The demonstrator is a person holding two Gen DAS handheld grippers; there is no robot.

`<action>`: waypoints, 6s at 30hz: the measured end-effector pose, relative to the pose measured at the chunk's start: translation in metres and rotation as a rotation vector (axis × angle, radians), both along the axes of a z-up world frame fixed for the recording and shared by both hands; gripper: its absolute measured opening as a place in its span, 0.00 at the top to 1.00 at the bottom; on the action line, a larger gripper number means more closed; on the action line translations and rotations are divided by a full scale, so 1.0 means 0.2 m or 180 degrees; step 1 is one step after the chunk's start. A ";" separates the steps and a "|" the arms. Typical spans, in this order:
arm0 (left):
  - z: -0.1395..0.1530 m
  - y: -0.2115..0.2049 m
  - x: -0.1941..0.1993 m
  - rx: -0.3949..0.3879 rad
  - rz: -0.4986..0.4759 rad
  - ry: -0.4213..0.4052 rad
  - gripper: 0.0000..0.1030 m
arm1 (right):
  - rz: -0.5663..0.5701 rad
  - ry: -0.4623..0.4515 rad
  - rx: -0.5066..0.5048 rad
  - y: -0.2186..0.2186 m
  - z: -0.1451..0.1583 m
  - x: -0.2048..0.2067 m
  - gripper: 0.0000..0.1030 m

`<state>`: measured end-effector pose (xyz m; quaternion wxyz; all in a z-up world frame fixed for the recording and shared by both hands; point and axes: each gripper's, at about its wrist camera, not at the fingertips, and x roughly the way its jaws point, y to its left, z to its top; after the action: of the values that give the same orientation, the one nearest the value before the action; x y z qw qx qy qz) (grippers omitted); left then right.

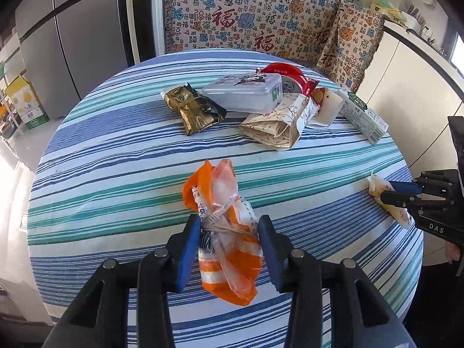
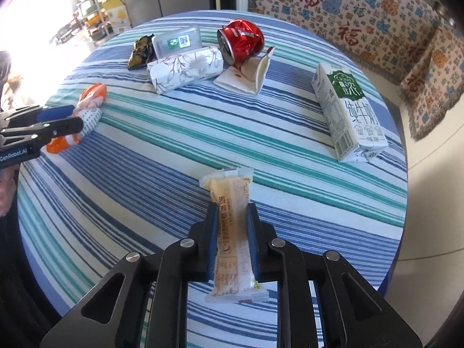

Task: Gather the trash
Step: 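Grasp the orange-white plastic bag with the left tool while the right tool grasps the cream snack-bar wrapper, then carry the bag and snack bar over the blue basket while opening both tools to drop them, then move both tools back over the table toward the remaining trash, then grasp the gold foil wrapper with the left tool while the right tool reaches the milk carton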

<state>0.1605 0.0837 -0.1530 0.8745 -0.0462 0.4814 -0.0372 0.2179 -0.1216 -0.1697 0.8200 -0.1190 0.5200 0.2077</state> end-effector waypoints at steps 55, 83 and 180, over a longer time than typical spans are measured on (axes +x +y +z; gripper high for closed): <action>0.00 -2.11 0.25 -0.0438 -0.1899 -0.0210 0.58 | -0.2335 -0.0303 0.0634 -1.86 0.00 -0.30 0.85; -0.24 -2.37 0.36 -0.0419 -0.1940 -0.0125 0.35 | -0.2564 -0.0468 0.0870 -2.04 -0.02 -0.30 0.57; -0.10 0.02 0.14 -0.0067 0.0062 -0.0258 0.55 | -0.0423 -0.0606 0.0297 -0.16 -0.14 -0.07 0.07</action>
<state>0.1892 0.0869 -0.1726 0.8930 -0.0586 0.4448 -0.0356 0.2035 -0.1537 -0.1978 0.8823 -0.0651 0.4362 0.1646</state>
